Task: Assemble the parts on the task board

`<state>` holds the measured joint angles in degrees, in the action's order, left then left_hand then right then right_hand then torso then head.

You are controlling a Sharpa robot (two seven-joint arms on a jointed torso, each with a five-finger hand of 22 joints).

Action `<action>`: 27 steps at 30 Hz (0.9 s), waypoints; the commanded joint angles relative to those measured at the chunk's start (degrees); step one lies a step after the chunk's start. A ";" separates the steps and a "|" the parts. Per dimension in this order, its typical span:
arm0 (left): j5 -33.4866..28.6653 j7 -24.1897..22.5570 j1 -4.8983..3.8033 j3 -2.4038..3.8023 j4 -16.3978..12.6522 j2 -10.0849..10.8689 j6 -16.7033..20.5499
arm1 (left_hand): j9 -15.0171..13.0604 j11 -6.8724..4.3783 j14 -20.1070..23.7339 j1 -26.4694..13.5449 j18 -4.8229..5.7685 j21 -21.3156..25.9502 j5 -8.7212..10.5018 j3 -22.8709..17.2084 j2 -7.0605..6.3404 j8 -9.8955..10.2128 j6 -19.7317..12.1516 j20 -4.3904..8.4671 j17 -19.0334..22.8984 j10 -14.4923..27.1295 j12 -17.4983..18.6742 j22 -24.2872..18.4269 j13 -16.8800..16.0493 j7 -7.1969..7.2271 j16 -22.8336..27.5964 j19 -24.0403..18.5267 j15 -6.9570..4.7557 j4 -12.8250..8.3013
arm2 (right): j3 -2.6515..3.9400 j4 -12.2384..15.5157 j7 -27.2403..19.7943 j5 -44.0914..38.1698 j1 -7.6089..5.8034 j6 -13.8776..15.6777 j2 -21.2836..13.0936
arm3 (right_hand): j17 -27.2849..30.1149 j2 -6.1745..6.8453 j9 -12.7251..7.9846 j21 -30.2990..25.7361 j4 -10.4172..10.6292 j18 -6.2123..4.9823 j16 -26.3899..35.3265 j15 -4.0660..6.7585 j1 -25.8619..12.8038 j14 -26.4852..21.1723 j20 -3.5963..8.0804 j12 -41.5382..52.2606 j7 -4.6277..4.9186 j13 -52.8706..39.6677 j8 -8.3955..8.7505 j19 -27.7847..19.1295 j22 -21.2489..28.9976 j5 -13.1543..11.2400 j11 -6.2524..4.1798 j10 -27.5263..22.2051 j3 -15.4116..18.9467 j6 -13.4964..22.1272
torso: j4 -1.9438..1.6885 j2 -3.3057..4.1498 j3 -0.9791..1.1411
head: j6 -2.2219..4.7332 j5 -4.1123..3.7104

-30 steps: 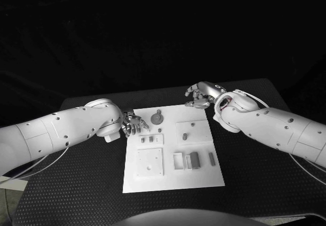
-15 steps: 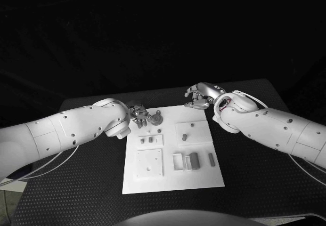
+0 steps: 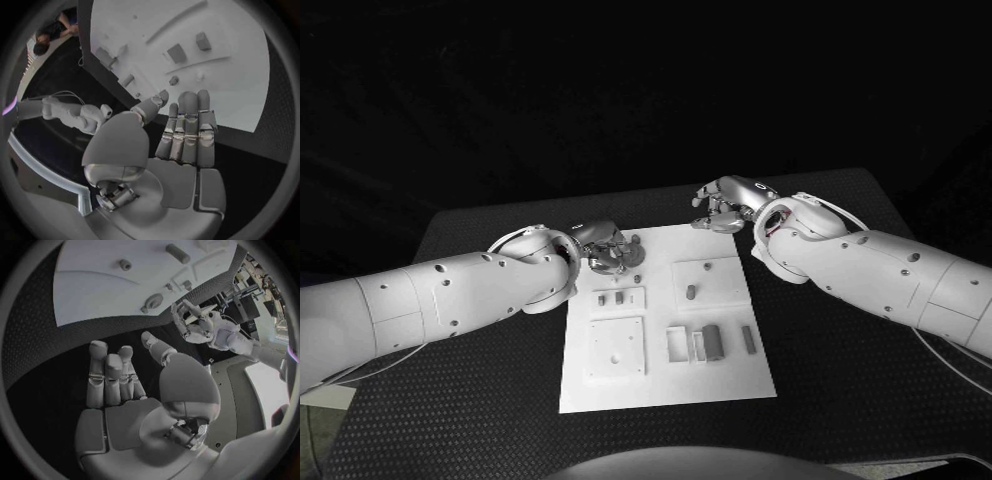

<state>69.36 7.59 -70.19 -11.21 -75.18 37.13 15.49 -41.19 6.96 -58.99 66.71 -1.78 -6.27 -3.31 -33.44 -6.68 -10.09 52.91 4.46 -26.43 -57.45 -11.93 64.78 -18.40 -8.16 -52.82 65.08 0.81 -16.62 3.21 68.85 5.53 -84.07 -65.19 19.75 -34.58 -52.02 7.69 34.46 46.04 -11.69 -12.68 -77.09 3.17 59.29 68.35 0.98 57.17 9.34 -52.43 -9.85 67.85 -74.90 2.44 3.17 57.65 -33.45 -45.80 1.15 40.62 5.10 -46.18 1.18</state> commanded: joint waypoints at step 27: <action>17.73 -4.60 1.97 -1.83 5.05 -4.91 3.24 | 4.52 0.05 -5.41 1.01 -4.29 -6.18 -0.04 1.58 -0.75 1.13 -0.35 0.96 -7.07 -3.47 6.56 8.32 4.12 -0.54 -10.33 7.76 -0.34 0.39 | 0.02 0.04 -0.25 -0.03 0.22 -0.38 0.26 | -0.10 -0.31 -0.10 -0.28 0.18 -2.32 0.30 0.01 -0.27 0.42 0.42 0.26 0.38 0.10 0.27 0.01 -1.05 0.33 -0.02 -0.37 0.11 -0.04 | 0.14 0.05 0.05 | 0.04 -0.82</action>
<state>85.97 1.92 -68.21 -13.07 -70.15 32.42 20.51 -36.72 6.64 -63.99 68.22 -1.78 -12.27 -3.70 -32.15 -7.31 -9.10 52.71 5.42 -33.45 -61.20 -5.53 73.03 -14.31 -8.59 -62.99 72.61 0.30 -16.18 3.21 68.84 5.50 -84.07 -64.98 19.75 -34.38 -52.06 7.69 34.41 46.04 -11.69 -12.68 -77.08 3.17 59.29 68.35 1.08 57.14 9.27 -52.39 -9.85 67.83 -74.90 2.44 3.17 57.65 -33.45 -45.87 1.27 40.67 5.17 -46.15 0.44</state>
